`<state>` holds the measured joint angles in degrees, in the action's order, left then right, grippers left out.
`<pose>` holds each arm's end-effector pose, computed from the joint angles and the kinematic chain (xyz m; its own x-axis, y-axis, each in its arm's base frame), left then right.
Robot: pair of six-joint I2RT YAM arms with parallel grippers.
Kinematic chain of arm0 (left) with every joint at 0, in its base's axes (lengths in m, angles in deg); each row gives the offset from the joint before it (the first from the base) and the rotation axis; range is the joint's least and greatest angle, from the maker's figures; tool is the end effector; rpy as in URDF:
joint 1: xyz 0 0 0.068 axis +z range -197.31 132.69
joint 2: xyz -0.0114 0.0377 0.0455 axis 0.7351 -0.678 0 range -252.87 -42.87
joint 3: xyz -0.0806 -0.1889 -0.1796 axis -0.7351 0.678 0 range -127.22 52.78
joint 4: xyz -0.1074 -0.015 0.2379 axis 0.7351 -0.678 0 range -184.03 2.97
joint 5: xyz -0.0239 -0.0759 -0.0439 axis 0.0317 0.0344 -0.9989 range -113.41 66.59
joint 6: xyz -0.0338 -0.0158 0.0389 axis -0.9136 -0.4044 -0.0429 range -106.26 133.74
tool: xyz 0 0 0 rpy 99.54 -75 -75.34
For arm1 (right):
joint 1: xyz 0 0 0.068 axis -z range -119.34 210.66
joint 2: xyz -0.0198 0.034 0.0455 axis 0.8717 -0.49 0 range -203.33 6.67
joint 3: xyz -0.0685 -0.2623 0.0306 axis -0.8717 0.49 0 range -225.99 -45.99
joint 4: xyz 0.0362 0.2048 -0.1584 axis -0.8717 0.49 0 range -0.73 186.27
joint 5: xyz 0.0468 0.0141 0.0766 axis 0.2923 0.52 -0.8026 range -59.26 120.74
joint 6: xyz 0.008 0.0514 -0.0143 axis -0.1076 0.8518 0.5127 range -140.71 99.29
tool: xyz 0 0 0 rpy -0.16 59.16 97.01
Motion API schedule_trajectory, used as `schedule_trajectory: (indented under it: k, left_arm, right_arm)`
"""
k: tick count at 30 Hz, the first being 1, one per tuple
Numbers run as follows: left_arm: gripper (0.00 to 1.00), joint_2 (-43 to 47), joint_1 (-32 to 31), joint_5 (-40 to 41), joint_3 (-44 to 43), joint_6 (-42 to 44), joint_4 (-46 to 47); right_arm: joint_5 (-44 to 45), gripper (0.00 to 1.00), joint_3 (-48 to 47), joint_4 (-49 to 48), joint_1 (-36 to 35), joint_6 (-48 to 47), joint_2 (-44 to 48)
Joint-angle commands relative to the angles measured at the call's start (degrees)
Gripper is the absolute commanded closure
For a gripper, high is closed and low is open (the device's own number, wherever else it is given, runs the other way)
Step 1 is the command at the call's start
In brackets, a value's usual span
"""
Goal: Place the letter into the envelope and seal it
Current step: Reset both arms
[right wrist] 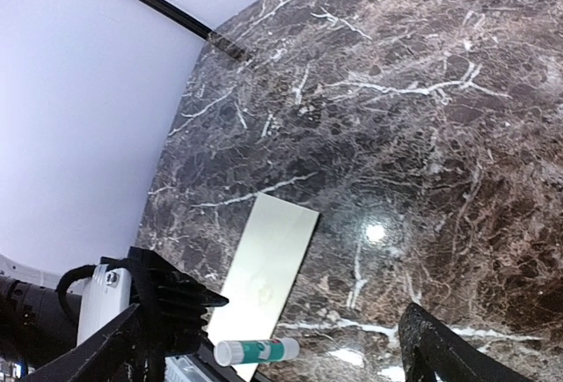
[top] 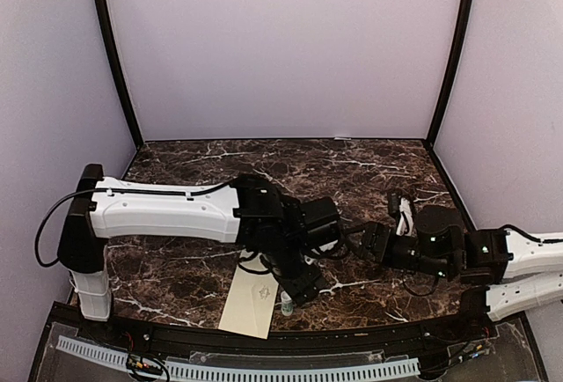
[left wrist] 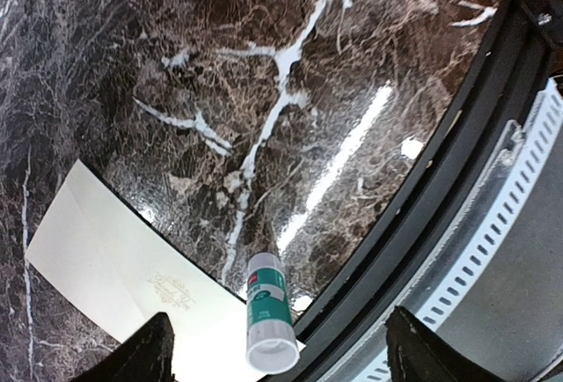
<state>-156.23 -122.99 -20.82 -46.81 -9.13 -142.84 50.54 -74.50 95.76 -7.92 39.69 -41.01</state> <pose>0.1043 -0.4018 0.2532 -0.5882 0.7347 -0.3379 0.7982 0.5946 -0.0965 0.0806 0.1726 0.2383 -0.7427 0.3468 -0.5728 -0.2401 0.6605 0.7114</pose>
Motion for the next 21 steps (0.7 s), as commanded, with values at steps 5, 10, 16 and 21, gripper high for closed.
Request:
schedule_trajectory:
  k: [5,10,16,21]
  left_arm:
    - [0.18,16.17,8.15,-6.75,9.34,0.32,13.39]
    - [0.18,21.67,13.69,-9.47,14.81,0.68,19.79]
    - [0.17,24.82,22.29,-7.74,20.11,1.92,23.26]
    - [0.16,32.14,34.84,-6.25,31.51,0.30,37.36]
  right_arm:
    - [-2.15,0.02,-4.65,10.06,7.44,-7.86,-2.84]
    - [-7.32,0.02,-7.85,8.82,13.51,-12.62,-4.82]
    - [-10.37,0.01,-13.55,8.85,18.22,-18.05,-7.17]
    - [-16.49,0.01,-13.86,5.97,28.84,-24.05,-12.78]
